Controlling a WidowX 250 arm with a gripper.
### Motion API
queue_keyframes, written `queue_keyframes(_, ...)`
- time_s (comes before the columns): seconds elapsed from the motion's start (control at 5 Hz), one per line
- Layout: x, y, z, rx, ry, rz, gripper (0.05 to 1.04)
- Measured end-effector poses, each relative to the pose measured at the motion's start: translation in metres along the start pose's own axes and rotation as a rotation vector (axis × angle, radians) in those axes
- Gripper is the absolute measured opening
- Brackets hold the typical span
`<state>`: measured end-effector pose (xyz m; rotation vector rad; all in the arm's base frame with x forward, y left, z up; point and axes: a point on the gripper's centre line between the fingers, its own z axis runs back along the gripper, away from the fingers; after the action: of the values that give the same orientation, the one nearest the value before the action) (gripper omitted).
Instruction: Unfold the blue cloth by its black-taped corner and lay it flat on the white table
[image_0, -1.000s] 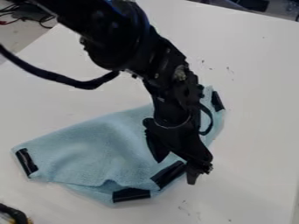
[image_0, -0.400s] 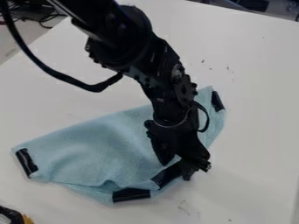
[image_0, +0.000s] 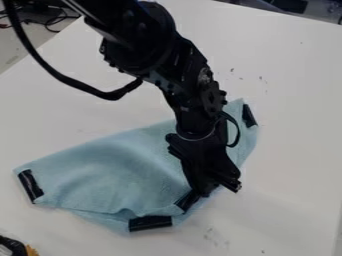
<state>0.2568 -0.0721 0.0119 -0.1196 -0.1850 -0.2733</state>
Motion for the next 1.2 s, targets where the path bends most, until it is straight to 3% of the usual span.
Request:
queue_keyframes(0.2, -0.003, 0.001, 0.000, 0.006, 0.019, 0.012, 0.078)
queue_keyframes(0.4, 0.003, -0.001, 0.013, 0.033, 0.025, -0.005, 0.071)
queue_keyframes(0.8, 0.030, 0.018, 0.054, 0.123, 0.033, -0.078, 0.071)
queue_keyframes(1.0, 0.045, 0.055, 0.070, 0.152, 0.002, -0.103, 0.071)
queue_keyframes(1.2, 0.060, 0.108, 0.072, 0.164, -0.014, -0.147, 0.070)
